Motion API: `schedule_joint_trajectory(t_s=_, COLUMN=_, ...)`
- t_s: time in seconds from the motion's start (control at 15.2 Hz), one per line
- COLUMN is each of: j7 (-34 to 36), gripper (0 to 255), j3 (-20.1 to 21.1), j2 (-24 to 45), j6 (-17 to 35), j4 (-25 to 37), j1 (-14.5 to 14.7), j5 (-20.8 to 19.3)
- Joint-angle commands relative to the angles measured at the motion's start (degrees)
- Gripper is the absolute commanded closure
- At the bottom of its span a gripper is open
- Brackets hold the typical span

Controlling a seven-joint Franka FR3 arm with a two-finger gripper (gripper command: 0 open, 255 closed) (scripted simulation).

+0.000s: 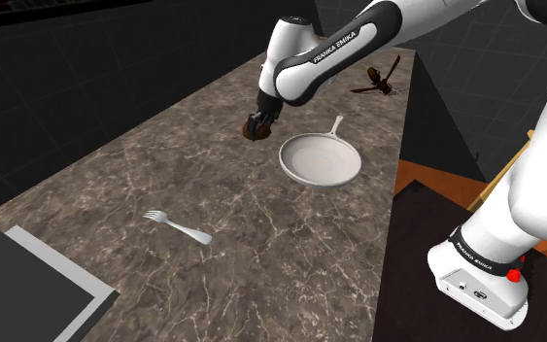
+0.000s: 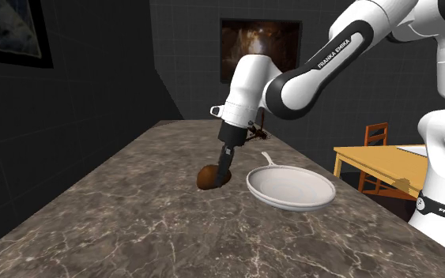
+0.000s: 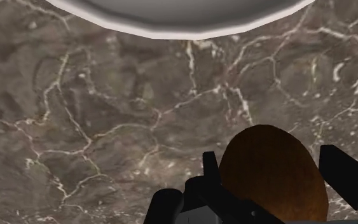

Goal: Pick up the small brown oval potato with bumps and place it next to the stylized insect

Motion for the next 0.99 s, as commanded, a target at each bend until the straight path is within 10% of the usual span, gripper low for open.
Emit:
schedule_joint_trajectory(t_s=0.0, j7=-0.01, gripper=255, j3=0.07, j2=-0.80, j6=-1.48, j4=0.66, j1=-0.03, j5=0.14)
schedule_joint_trajectory(t_s=0.92, j7=-0.27, gripper=255, j3=0.31, j2=-6.01, j6=-11.26, j4=5.29, j1=-0.35, j5=1.05)
